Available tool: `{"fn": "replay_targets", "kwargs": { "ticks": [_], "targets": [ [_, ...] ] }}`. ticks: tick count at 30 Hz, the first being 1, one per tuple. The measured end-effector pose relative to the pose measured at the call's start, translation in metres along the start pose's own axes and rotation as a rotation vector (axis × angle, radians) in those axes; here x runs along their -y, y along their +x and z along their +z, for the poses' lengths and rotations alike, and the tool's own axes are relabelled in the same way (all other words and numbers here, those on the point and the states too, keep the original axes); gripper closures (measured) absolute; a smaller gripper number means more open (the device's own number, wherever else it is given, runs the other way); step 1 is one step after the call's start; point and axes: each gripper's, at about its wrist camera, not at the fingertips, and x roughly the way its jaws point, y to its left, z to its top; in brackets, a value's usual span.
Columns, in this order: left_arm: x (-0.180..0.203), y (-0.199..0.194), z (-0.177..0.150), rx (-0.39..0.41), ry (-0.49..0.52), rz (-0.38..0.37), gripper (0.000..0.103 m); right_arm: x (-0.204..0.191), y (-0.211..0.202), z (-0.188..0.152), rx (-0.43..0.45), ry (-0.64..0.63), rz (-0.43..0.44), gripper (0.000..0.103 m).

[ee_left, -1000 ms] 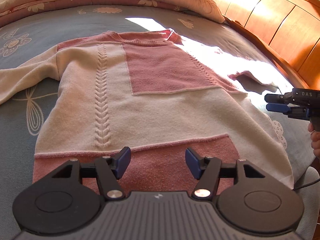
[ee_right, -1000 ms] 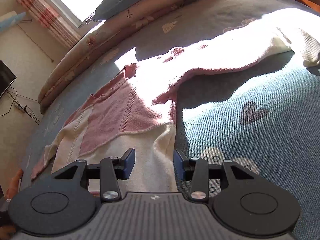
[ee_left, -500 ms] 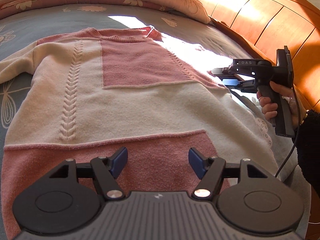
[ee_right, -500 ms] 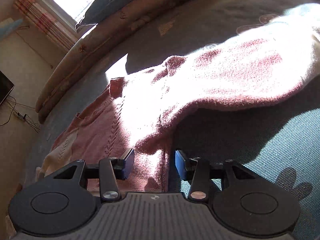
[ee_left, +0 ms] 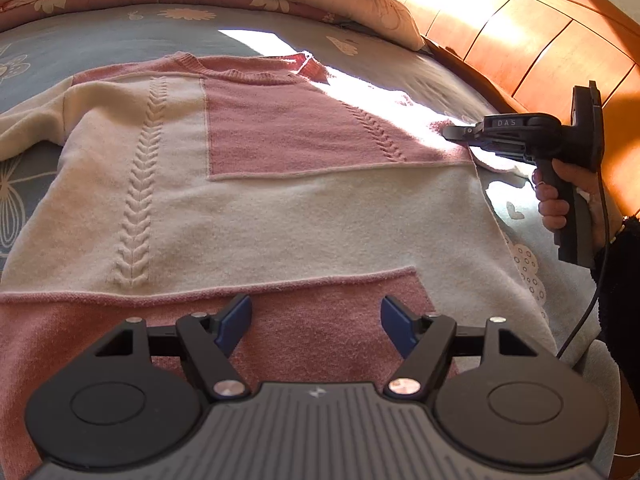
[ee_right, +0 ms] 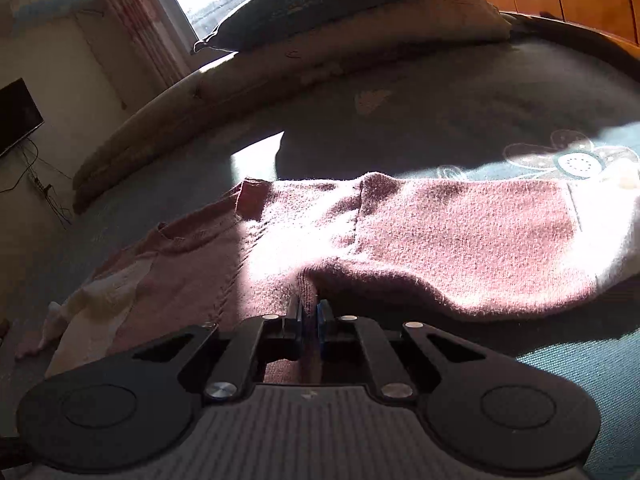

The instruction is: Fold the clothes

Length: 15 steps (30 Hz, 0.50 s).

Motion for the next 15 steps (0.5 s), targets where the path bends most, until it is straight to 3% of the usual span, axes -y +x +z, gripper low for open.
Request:
{"fn": "replay_targets", "kwargs": {
  "ticks": [4,8,11,13,15],
  "targets": [
    [0.001,-0.003,-0.002,0.001,-0.003,0.008,0.032,-0.001,0.001,-0.006,-0.042,-0.028,-0.047,0.084],
    [0.001,-0.007,-0.004,-0.002,-0.002,0.005,0.032,0.006,-0.019,-0.031,-0.076,0.062,0.002,0.066],
    [0.002,-0.008,-0.006,-0.006,-0.005,0.006,0.032,0.012,-0.035,-0.05,-0.101,0.13,0.04,0.065],
    [0.003,-0.008,-0.007,-0.009,-0.011,0.01,0.032,0.01,-0.041,-0.064,-0.118,0.113,0.026,0.068],
    [0.005,-0.009,-0.008,-0.012,-0.01,0.022,0.032,0.002,-0.047,-0.073,-0.102,0.031,-0.058,0.094]
  ]
}}
